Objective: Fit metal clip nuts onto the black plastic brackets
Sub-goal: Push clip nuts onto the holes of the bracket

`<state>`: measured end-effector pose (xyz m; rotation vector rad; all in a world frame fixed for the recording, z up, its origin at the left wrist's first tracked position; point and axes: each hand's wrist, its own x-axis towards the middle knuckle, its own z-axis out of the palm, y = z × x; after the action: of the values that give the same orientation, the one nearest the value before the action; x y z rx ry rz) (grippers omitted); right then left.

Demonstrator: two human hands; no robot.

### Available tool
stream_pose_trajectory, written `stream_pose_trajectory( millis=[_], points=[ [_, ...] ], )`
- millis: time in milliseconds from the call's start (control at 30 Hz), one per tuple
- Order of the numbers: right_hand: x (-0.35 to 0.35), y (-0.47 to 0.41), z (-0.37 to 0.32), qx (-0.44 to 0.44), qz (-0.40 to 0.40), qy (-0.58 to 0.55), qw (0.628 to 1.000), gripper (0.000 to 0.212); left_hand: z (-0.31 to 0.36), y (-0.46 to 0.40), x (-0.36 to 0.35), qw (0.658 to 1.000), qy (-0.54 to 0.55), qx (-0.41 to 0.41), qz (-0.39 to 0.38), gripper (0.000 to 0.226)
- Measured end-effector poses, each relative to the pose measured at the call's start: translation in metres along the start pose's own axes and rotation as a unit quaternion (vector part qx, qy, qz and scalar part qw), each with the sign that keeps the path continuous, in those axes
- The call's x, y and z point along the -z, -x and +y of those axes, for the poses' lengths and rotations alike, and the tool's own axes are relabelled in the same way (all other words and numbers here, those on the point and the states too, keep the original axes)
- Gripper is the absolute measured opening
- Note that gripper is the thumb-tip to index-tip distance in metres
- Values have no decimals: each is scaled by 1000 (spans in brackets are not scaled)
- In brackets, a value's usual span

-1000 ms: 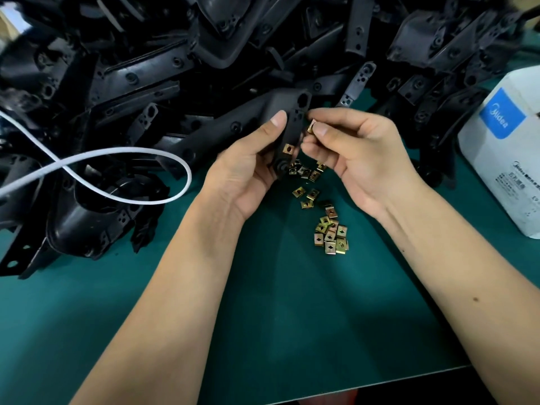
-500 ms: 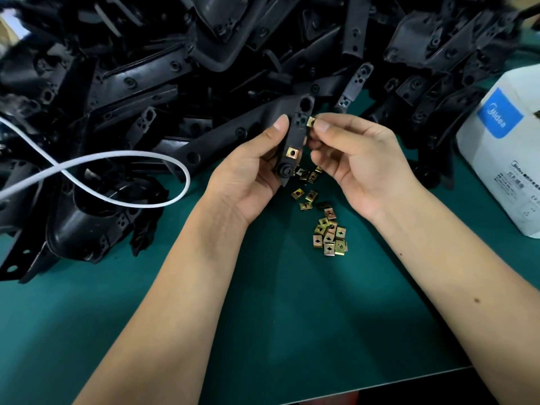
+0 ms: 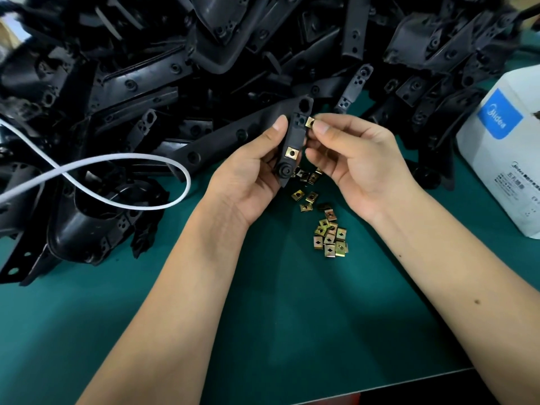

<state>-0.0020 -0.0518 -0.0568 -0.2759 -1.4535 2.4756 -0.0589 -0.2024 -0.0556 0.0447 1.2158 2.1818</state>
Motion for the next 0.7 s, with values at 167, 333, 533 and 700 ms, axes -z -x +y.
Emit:
stream_pose_trajectory(
  millis=[167,333,533,700],
  points=[
    [0,0,-1,3,0,28,1000,7,0,0,-2,1000,5,4,6,19],
    [0,1,0,2,0,24,1000,7,0,1,-3,1000,-13,15,13,14],
    [3,0,-2,15,-10,37,999,22,0,3,-6,999,-21,29,6,11],
    [4,1,-3,47,-5,64,997,26,-1,5,-9,999,-44,17,19,21]
  ],
)
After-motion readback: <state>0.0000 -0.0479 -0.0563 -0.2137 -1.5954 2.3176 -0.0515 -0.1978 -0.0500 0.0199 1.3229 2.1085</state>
